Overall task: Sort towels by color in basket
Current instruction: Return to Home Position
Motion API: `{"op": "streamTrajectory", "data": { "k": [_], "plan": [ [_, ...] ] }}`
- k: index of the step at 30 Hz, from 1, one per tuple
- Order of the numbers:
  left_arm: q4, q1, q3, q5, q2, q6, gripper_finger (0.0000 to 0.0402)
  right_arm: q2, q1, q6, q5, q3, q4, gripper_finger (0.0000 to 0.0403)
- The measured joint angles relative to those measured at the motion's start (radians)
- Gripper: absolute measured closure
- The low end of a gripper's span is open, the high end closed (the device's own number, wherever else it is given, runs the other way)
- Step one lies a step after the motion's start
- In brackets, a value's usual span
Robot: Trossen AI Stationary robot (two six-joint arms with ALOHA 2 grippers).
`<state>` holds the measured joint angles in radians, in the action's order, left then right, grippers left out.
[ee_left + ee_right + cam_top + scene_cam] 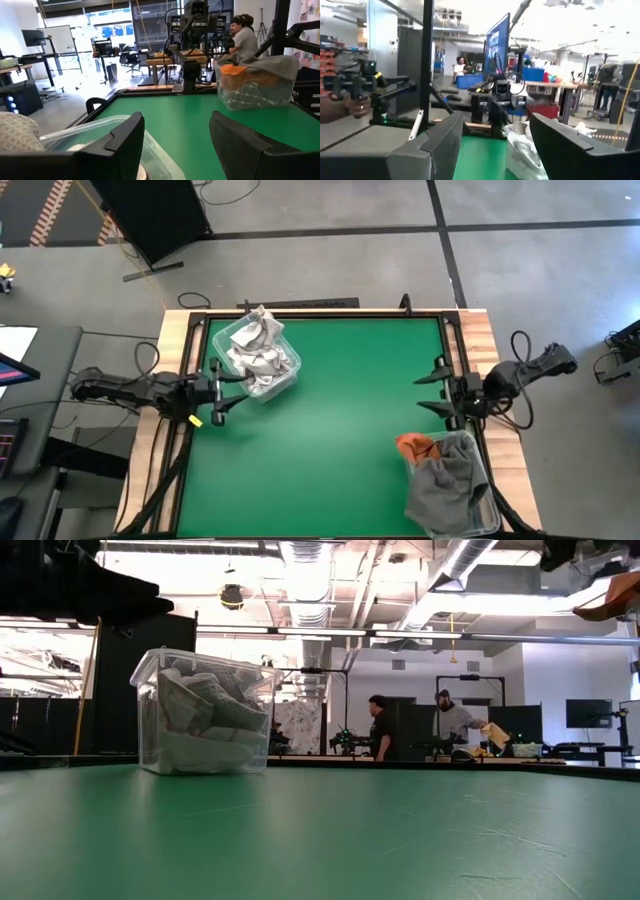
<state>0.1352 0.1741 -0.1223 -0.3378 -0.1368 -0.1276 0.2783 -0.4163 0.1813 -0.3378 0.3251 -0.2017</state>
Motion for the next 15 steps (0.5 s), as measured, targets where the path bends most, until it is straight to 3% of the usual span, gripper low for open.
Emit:
{"op": "streamTrajectory", "data": {
  "k": [8, 15],
  "plan": [
    [0.077, -0.005, 0.088, -0.006, -0.001, -0.026, 0.0187, -0.145, 0.051, 0.023, 0.0, -0.151, -0.091, 0.0138],
    [0.054, -0.04, 0.109, -0.008, 0.0, 0.035, 0.0187, -0.278, 0.101, -0.013, -0.001, -0.216, -0.028, 0.0138]
  ]
}}
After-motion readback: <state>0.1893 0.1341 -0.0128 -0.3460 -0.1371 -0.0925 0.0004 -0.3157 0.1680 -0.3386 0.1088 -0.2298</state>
